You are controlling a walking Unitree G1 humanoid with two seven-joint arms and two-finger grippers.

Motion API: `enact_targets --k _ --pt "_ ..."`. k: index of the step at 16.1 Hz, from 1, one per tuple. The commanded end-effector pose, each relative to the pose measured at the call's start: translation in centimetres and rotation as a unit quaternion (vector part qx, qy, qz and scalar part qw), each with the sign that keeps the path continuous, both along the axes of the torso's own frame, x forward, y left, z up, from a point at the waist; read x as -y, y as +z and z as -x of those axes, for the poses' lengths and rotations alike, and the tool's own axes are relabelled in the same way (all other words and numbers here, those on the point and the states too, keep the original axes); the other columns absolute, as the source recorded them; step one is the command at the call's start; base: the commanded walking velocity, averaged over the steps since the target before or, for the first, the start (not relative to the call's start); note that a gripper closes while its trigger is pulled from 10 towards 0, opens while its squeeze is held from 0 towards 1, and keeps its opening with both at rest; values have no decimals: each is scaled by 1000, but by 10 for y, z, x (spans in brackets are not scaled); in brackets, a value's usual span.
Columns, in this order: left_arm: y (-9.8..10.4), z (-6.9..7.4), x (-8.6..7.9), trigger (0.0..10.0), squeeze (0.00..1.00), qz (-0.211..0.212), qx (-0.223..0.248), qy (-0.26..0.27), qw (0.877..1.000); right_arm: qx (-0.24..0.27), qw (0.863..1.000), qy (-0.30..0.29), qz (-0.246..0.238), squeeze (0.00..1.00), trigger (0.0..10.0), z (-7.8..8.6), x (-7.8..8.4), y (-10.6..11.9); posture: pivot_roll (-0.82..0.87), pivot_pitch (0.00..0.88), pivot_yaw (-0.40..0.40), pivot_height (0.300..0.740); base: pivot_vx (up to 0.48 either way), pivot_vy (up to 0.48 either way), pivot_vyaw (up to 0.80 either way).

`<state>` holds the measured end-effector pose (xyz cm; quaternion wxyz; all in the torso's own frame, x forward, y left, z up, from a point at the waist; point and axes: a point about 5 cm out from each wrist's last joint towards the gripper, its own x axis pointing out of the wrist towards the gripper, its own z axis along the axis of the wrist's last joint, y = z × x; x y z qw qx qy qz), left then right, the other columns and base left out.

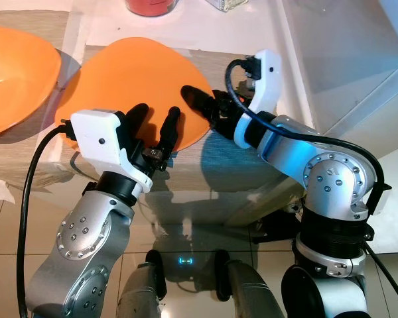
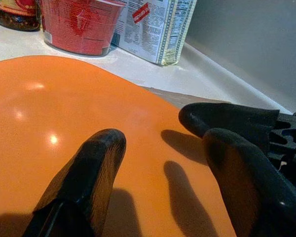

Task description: Setting the table

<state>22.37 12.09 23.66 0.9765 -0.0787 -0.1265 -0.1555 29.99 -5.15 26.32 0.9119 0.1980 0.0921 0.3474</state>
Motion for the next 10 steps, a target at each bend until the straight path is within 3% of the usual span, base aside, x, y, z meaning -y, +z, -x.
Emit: enact_targets --k 1,3,10 --pt "4 4 1 10000 0 0 10 1 1000 -56 998 15 34 0 0 1 -10 -20 -72 359 -69 740 0 0 0" --pt "4 4 1 10000 0 -1 10 1 1000 -79 996 -7 49 0 0 -4 -5 -28 -74 358 -70 740 0 0 0" --pt "5 1 -1 10000 0 -6 14 6 1000 -137 989 -44 18 0 0 -13 5 -39 -73 351 -67 740 0 0 0"
